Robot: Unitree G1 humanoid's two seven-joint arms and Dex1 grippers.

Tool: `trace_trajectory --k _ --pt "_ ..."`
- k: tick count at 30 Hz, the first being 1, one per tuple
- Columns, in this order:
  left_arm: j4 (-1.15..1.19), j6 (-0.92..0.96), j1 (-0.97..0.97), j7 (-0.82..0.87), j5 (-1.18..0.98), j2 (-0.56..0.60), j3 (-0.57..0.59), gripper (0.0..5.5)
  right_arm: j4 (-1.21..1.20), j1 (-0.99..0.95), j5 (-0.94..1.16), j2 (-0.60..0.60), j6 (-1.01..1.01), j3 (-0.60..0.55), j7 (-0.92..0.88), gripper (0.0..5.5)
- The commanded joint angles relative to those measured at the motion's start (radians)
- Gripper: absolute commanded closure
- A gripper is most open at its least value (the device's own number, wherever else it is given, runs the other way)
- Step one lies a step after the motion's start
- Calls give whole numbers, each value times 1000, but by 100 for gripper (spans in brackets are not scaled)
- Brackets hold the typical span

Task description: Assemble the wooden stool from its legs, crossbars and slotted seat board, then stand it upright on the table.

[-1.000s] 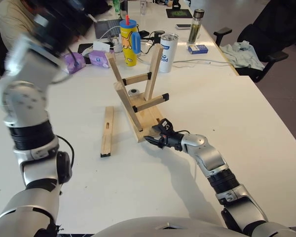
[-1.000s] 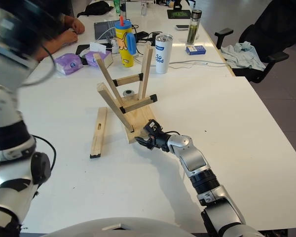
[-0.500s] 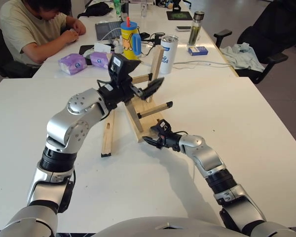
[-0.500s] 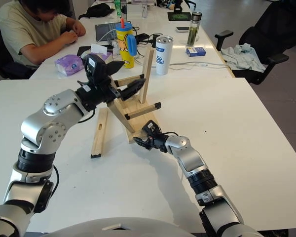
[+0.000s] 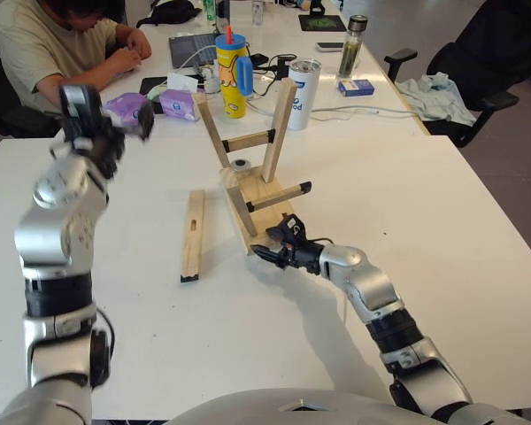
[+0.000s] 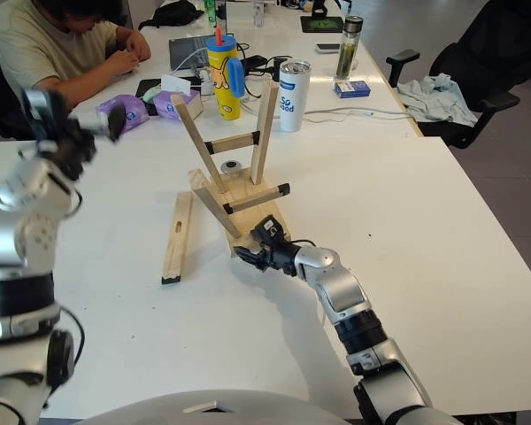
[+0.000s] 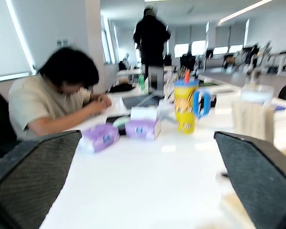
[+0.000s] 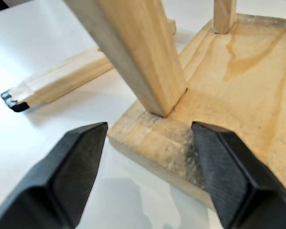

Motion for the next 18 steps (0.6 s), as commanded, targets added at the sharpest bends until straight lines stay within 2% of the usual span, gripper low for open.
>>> trace_trajectory --k 1,6,9,12,18 --pt "-202 101 229 54 31 -79 -66 35 -124 64 49 -37 -48 -116 -6 224" --pt "-285 192 306 97 46 -153 -78 35 -219 79 98 -80 -28 -182 10 224" --pt "-274 279 315 123 23 -228 -92 35 -117 63 81 -174 -36 -190 93 224" --pt "-253 316 308 110 41 -243 -142 35 31 17 60 -222 -102 -187 169 224" --pt "-212 332 292 86 60 -258 -162 35 223 -42 13 -217 -199 -142 239 224"
